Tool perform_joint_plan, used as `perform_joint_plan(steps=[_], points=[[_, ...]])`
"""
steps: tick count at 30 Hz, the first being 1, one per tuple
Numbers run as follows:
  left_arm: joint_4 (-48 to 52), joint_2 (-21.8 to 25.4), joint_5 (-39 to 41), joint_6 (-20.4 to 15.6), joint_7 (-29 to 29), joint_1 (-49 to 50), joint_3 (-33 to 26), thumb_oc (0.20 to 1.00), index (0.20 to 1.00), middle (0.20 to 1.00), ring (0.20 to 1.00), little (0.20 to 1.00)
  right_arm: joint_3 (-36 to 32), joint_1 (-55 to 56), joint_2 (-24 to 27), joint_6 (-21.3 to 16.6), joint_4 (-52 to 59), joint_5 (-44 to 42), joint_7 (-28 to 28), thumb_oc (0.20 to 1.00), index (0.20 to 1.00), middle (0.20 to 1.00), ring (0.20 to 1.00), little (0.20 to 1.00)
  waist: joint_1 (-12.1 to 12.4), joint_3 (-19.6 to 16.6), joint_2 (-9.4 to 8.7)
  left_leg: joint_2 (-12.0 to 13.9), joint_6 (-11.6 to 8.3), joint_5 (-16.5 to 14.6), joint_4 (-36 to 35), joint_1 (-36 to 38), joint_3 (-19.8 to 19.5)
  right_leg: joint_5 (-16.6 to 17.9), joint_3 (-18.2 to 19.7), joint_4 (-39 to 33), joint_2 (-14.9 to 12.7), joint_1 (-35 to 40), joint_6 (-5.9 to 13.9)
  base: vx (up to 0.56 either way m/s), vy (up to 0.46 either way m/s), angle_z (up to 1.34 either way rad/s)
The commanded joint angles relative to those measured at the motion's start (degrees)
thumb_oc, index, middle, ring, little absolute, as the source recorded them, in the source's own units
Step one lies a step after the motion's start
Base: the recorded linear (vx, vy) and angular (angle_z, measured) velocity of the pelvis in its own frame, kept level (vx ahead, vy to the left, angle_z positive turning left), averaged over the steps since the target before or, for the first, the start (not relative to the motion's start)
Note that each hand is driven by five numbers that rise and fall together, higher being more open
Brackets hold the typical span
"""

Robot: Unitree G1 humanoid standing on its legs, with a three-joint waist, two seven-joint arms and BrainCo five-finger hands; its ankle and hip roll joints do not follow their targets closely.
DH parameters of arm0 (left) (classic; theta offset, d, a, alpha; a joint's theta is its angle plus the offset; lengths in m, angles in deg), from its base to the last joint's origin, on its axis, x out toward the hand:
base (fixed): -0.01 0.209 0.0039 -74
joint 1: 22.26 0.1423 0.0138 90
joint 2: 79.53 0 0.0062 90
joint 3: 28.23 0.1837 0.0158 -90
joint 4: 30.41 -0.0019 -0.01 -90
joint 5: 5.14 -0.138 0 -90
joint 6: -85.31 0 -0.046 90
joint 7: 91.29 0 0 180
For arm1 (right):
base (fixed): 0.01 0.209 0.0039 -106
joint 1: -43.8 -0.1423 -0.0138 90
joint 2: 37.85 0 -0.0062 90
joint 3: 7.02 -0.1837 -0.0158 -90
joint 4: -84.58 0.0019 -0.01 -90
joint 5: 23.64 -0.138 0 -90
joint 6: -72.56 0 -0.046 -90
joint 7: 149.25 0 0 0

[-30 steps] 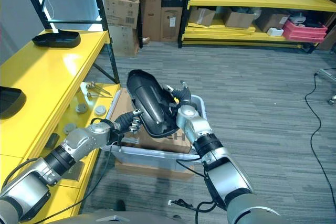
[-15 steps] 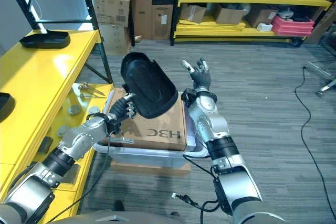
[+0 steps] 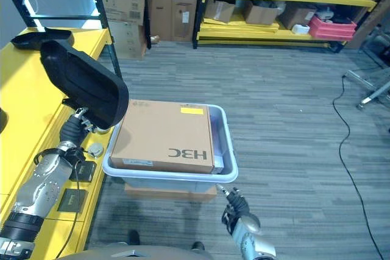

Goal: Move parts from the plastic box to the shelf.

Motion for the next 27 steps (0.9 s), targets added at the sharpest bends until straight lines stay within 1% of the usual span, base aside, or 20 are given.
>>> perform_joint_plan(steps=[1, 2, 3, 4, 5, 6, 8, 9, 11, 12, 13, 14, 15, 18, 19, 20, 21, 22, 23, 27], points=[[3.39, 2.48, -0.81, -8.03, 5.88, -6.37, -1.13, 0.2, 0.2, 0.2, 0.2, 0.2, 0.87, -1.84, 1.11, -5.79, -1.5, 2.29, 2.95, 1.0, 1.0, 1.0, 1.0, 1.0, 0.12, -2.34, 2.74, -0.55, 2.39, -3.42, -0.06, 0.38, -8.0, -4.45, 2.0, 7.59, 1.54, -4.55, 2.53, 0.0, -0.06, 1.06], [3.52, 2.59, -0.87, -8.66, 7.23, -6.51, -0.91, 0.2, 0.2, 0.2, 0.2, 0.2, 1.23, -1.08, 1.17, -6.38, -2.43, 1.27, 2.9, 1.0, 1.0, 1.0, 1.0, 1.0, -0.33, -2.5, 2.83, -0.77, 2.46, -3.11, -0.06, -0.09, -9.41, -4.98, 3.82, 8.06, 3.14, -4.99, 1.73, 0.01, -0.091, 1.74], [4.17, 2.33, -1.68, -10.18, 8.13, -6.87, -0.37, 0.2, 0.2, 0.2, 0.2, 0.2, 1.85, 0.01, 1.49, -6.59, -4.04, 1.84, 3.64, 1.0, 1.0, 1.0, 1.0, 1.0, -1.31, -2.37, 2.79, -1.44, 2.4, -2.62, -0.06, -0.49, -12.09, -5.77, 6.18, 8.66, 5.49, -4.95, 0.63, -0.03, -0.144, 2.66], [5.47, 2.08, -1.76, -10.85, 7.47, -7.23, -0.15, 0.2, 0.2, 0.2, 0.2, 0.2, 3.5, 0.42, 1.98, -7.28, -5.1, 2.11, 3.99, 1.0, 1.0, 1.0, 1.0, 1.0, -1.2, -2.07, 2.68, -1.83, 2.12, -1.96, -0.06, -1.02, -13.85, -5.76, 7.14, 9.05, 7.18, -5.34, -0.04, -0.11, -0.259, 2.42], [6.21, 2.36, -1.66, -13.77, 5.33, -7.42, -0.16, 0.2, 0.2, 0.2, 0.2, 0.2, 6.37, -0.04, 2.54, -7.77, -6.74, 0.63, 4.19, 1.0, 1.0, 1.0, 1.0, 1.0, -0.51, -1.46, 2.63, -1.8, 1.42, -0.91, -0.06, -1.68, -15.66, -6.46, 7.4, 8.9, 9.17, -5.03, -1.23, -0.19, -0.303, 2.68], [6.84, 2.6, -1.81, -15.6, 4.03, -7.18, -1.13, 0.2, 0.2, 0.2, 0.2, 0.2, 8.23, -0.59, 3.23, -7.97, -7.19, 1.75, 4.51, 1.0, 1.0, 1.0, 1.0, 1.0, 0.5, -0.97, 2.49, -1.5, 0.71, -0.04, -0.06, -2.52, -16.11, -6.54, 6.95, 8.33, 10.03, -4.6, -1.81, -0.18, -0.282, 1.91], [7.58, 2.65, -2.53, -17.45, 1.75, -6.43, -2.45, 0.2, 0.2, 0.2, 0.2, 0.2, 9.52, -1.17, 3.76, -8.31, -7.6, 2.79, 4.52, 1.0, 1.0, 1.0, 1.0, 1.0, 1.47, -0.3, 2.33, -1.22, -0.05, 0.83, 0.02, -3.51, -16.05, -6.38, 6.27, 7.54, 10.44, -3.88, -2.1, -0.11, -0.172, 1.17], [8.03, 2.69, -2.53, -18.15, 0.82, -5.64, -3.87, 0.2, 0.2, 0.2, 0.2, 0.2, 9.93, -1.74, 4.29, -8.59, -8.16, 3.23, 4.09, 1.0, 1.0, 1.0, 1.0, 1.0, 2.52, 0.38, 2.22, -1.08, -0.73, 1.72, 0.27, -4.83, -15.5, -5.97, 5.5, 6.59, 10.56, -3.1, -2.13, -0.1, -0.161, 0.55], [9.19, 3.22, -3.76, -18.5, -0.9, -4.24, -6.45, 0.2, 0.2, 0.2, 0.2, 0.2, 10.09, -2.44, 4.93, -8.63, -8.93, 3.82, 4.06, 1.0, 1.0, 1.0, 1.0, 1.0, 4.12, 1.52, 2.02, -0.94, -1.85, 3.13, 0.85, -7.43, -13.97, -5.07, 3.57, 4.44, 10.39, -1.56, -1.86, -0.14, -0.205, 0.74], [10.34, 4.26, -4.9, -19.09, -1.02, -2.08, -10.05, 0.2, 0.2, 0.2, 0.2, 0.2, 9.88, -2.86, 5.43, -8.39, -9.0, 4.28, 2.79, 1.0, 1.0, 1.0, 1.0, 1.0, 5.78, 2.67, 1.95, 0.7, -3.31, 5.08, 1.82, -10.81, -10.17, -3.59, -0.54, 1.77, 9.48, -0.28, -1.59, -0.17, -0.174, 1.01], [10.8, 4.85, -5.67, -19.48, -2.17, -0.95, -11.75, 0.2, 0.2, 0.2, 0.2, 0.2, 9.88, -3.17, 5.39, -8.38, -9.32, 4.16, 2.41, 1.0, 1.0, 1.0, 1.0, 1.0, 6.45, 2.81, 2.07, 1.93, -3.87, 5.75, 2.47, -12.0, -8.9, -2.87, -2.85, 0.82, 8.78, -0.27, -1.41, -0.24, -0.079, 1.92], [10.59, 5.47, -7.09, -20.37, -4.63, 1.72, -16.52, 0.2, 0.2, 0.2, 0.2, 0.2, 9.74, -2.88, 5.16, -7.76, -8.99, 6.28, 3.54, 1.0, 1.0, 1.0, 1.0, 1.0, 7.14, 2.76, 1.87, 4.96, -4.48, 5.52, 4.46, -12.09, -5.65, -2.37, -8.02, 0.44, 6.58, -0.56, -1.32, -0.18, 0.053, 2.07], [10.21, 5.56, -8.27, -20.76, -5.59, 2.19, -17.5, 0.2, 0.2, 0.2, 0.2, 0.2, 9.9, -2.66, 5.02, -7.4, -8.65, 7.16, 4.0, 1.0, 1.0, 1.0, 1.0, 1.0, 7.03, 2.61, 1.93, 5.76, -4.6, 5.39, 4.56, -11.5, -4.54, -2.47, -9.32, 0.79, 6.08, -0.77, -1.35, -0.13, 0.078, 1.82], [9.37, 5.97, -9.63, -20.64, -6.52, 3.22, -19.59, 0.2, 0.2, 0.2, 0.2, 0.2, 10.36, -1.86, 4.76, -7.68, -8.36, 8.16, 4.01, 1.0, 1.0, 1.0, 1.0, 1.0, 6.38, 2.27, 2.21, 7.4, -4.89, 5.23, 4.84, -9.44, -2.07, -2.98, -11.73, 1.83, 5.29, -0.98, -1.55, -0.03, 0.138, 0.91], [7.72, 7.2, -10.13, -20.4, -6.91, 3.65, -21.04, 0.2, 0.2, 0.2, 0.2, 0.2, 10.35, -1.32, 4.53, -7.58, -8.24, 8.17, 3.89, 1.0, 1.0, 1.0, 1.0, 1.0, 5.65, 1.56, 2.51, 8.36, -5.71, 4.06, 3.96, -6.1, -0.51, -4.16, -12.49, 2.25, 4.85, -0.13, -1.13, 0.02, 0.336, 1.27], [5.86, 8.67, -9.05, -19.66, -7.09, 3.66, -22.51, 0.2, 0.2, 0.2, 0.2, 0.2, 10.15, -1.13, 4.4, -7.03, -8.1, 8.49, 3.84, 1.0, 1.0, 1.0, 1.0, 1.0, 5.06, 0.79, 3.19, 9.07, -6.11, 4.54, 2.55, -3.6, 1.96, -4.38, -14.03, 2.22, 4.49, 0.65, -0.99, 0.02, 0.346, 1.43], [5.47, 9.07, -9.04, -19.39, -7.4, 3.59, -22.79, 0.2, 0.2, 0.2, 0.2, 0.2, 10.2, -1.16, 4.4, -6.82, -8.14, 8.79, 3.93, 1.0, 1.0, 1.0, 1.0, 1.0, 4.97, 0.62, 3.36, 9.15, -6.19, 4.66, 2.16, -3.16, 2.48, -4.4, -14.31, 2.21, 4.43, 0.79, -0.96, -0.03, 0.45, 1.63], [2.35, 10.78, -9.55, -18.86, -7.74, 2.89, -23.77, 0.2, 0.2, 0.2, 0.2, 0.2, 10.31, -1.25, 4.2, -5.97, -8.16, 8.85, 3.48, 1.0, 1.0, 1.0, 1.0, 1.0, 4.63, -0.1, 4.03, 8.86, -6.14, 4.32, 0.64, -1.92, 4.39, -4.32, -15.36, 2.24, 3.97, 1.3, -0.57, -0.01, 0.314, 1.14], [1.94, 11.04, -9.67, -18.54, -8.04, 2.74, -23.84, 0.2, 0.2, 0.2, 0.2, 0.2, 10.38, -1.26, 4.17, -5.92, -8.2, 8.93, 3.5, 1.0, 1.0, 1.0, 1.0, 1.0, 4.57, -0.17, 4.09, 8.8, -6.09, 4.2, 0.6, -1.87, 4.53, -4.34, -15.5, 2.29, 3.89, 1.36, -0.53, -0.01, 0.392, 0.97], [-2.55, 14.48, -10.3, -17.1, -7.79, 2.14, -24.96, 0.2, 0.2, 0.2, 0.2, 0.2, 10.7, -1.81, 3.8, -4.56, -8.04, 8.9, 2.88, 1.0, 1.0, 1.0, 1.0, 1.0, 4.41, -0.88, 4.39, 7.05, -4.59, 0.85, 0.34, -0.61, 5.88, -4.26, -15.81, 3.2, 2.28, 1.37, 0.34, 0.01, 0.273, 0.38]])
